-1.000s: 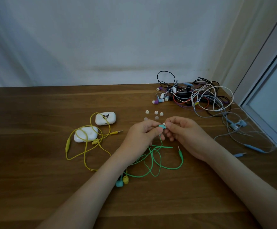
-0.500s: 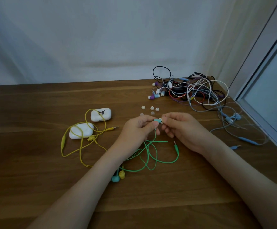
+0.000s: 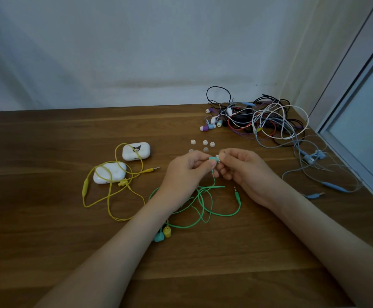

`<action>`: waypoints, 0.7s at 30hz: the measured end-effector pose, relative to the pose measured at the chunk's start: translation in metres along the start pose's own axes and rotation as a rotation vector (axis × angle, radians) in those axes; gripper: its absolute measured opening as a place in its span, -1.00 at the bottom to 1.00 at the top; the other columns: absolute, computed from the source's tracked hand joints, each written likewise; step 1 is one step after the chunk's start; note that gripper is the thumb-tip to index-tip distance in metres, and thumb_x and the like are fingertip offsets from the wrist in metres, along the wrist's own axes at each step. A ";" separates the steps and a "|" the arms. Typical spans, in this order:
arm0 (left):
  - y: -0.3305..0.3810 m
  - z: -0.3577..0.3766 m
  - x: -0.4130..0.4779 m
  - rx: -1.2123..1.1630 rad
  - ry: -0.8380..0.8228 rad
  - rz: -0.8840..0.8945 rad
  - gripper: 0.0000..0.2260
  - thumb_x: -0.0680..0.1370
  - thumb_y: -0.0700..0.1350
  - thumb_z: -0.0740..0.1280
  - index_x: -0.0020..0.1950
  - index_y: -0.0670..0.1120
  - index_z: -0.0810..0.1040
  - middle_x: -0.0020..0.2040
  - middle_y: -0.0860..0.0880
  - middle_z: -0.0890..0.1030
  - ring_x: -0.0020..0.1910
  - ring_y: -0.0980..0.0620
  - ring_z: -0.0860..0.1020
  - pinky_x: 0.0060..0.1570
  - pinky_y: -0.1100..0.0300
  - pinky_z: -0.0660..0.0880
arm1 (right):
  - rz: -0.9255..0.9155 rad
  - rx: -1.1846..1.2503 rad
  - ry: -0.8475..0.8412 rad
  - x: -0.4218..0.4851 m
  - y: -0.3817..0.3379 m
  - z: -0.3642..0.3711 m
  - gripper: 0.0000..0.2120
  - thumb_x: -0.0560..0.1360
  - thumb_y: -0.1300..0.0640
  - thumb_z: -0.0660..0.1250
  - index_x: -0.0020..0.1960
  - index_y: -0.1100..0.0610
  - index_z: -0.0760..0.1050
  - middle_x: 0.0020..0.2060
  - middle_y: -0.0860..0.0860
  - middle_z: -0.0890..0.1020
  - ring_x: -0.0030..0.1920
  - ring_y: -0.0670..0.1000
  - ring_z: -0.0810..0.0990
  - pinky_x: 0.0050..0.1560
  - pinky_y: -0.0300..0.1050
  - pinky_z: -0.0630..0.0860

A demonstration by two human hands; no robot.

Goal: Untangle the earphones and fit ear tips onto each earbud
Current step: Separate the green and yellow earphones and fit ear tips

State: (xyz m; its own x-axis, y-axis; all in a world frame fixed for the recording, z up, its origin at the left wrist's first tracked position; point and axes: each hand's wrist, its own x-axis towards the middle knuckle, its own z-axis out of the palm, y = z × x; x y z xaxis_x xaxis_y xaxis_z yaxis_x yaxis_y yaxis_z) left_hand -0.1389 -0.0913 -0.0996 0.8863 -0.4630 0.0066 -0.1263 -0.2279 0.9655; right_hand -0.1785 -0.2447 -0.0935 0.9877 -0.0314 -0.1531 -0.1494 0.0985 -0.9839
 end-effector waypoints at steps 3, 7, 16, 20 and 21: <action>0.001 0.001 -0.001 0.020 0.018 0.008 -0.88 0.58 -0.09 0.31 0.05 -0.06 0.63 -0.30 0.08 0.65 -0.47 0.33 0.48 -0.37 0.42 0.30 | -0.006 0.033 -0.001 0.000 0.001 0.000 -0.84 0.60 0.22 0.19 -0.04 0.23 0.53 -0.32 0.03 0.57 -0.31 -0.10 0.54 -0.28 -0.30 0.47; 0.001 0.002 -0.002 0.030 0.035 0.020 -0.89 0.58 -0.10 0.31 0.03 -0.06 0.62 -0.33 0.10 0.63 -0.47 0.34 0.48 -0.35 0.40 0.31 | -0.019 0.046 -0.001 -0.001 0.001 0.000 -0.85 0.60 0.23 0.19 -0.04 0.23 0.52 -0.31 0.04 0.58 -0.29 -0.09 0.56 -0.26 -0.31 0.49; -0.002 0.003 -0.001 -0.001 0.051 0.045 -0.93 0.58 -0.14 0.32 -0.06 -0.06 0.60 -0.41 0.13 0.61 -0.49 0.32 0.48 -0.41 0.48 0.30 | -0.051 0.059 0.043 -0.003 0.000 0.006 -0.89 0.58 0.26 0.21 -0.07 0.23 0.50 -0.33 0.05 0.58 -0.32 -0.09 0.56 -0.28 -0.30 0.47; -0.005 0.005 0.000 -0.012 0.083 0.060 -0.93 0.57 -0.15 0.33 -0.06 -0.08 0.60 -0.37 0.09 0.63 -0.45 0.32 0.51 -0.38 0.47 0.33 | -0.067 0.041 0.058 -0.002 0.002 0.008 -0.89 0.58 0.27 0.20 -0.05 0.26 0.49 -0.35 0.05 0.58 -0.34 -0.10 0.56 -0.30 -0.31 0.46; -0.005 0.005 0.000 -0.008 0.087 0.064 -0.93 0.57 -0.14 0.33 -0.06 -0.08 0.60 -0.36 0.09 0.64 -0.41 0.32 0.52 -0.36 0.46 0.34 | -0.066 0.033 0.059 -0.002 0.002 0.008 -0.88 0.58 0.26 0.20 -0.05 0.26 0.50 -0.35 0.05 0.59 -0.34 -0.10 0.56 -0.31 -0.31 0.46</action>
State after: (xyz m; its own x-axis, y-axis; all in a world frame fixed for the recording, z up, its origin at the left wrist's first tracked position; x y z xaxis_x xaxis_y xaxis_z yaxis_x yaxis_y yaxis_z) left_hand -0.1405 -0.0948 -0.1059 0.9120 -0.4001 0.0903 -0.1804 -0.1937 0.9643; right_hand -0.1804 -0.2366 -0.0942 0.9908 -0.0973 -0.0938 -0.0811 0.1268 -0.9886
